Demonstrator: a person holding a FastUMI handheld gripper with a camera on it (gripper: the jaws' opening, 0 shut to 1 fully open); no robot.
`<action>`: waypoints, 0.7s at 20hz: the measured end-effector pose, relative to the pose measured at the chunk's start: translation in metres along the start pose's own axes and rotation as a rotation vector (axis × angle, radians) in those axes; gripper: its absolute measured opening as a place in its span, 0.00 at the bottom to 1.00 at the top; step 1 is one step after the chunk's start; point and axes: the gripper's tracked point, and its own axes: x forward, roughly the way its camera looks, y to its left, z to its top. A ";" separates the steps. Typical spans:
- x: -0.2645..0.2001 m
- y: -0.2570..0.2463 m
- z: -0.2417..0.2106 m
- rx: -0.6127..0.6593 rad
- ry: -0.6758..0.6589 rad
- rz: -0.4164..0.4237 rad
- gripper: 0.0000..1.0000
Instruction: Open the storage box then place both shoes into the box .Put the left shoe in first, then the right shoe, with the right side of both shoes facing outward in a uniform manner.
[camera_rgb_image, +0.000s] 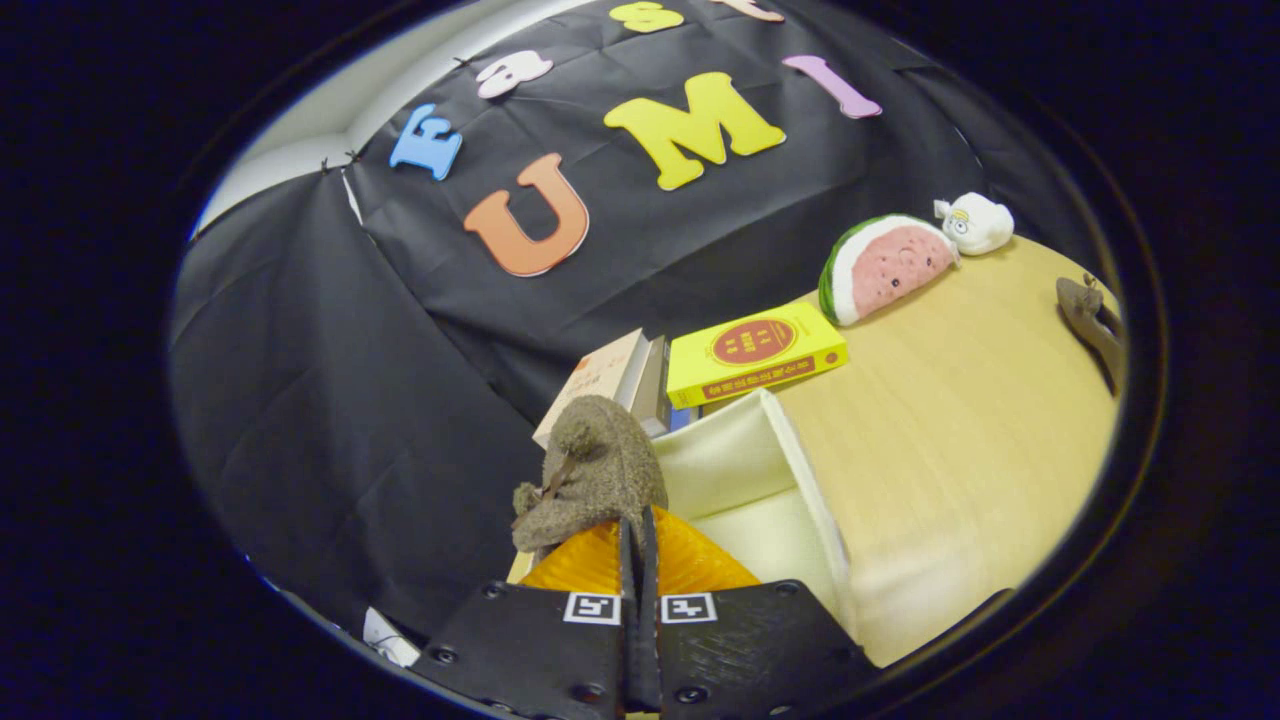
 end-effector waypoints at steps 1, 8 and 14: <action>0.002 0.001 -0.005 -0.004 0.008 -0.006 0.00; 0.014 0.023 -0.032 -0.031 0.089 0.054 0.18; 0.011 0.014 -0.035 -0.109 0.117 0.043 0.35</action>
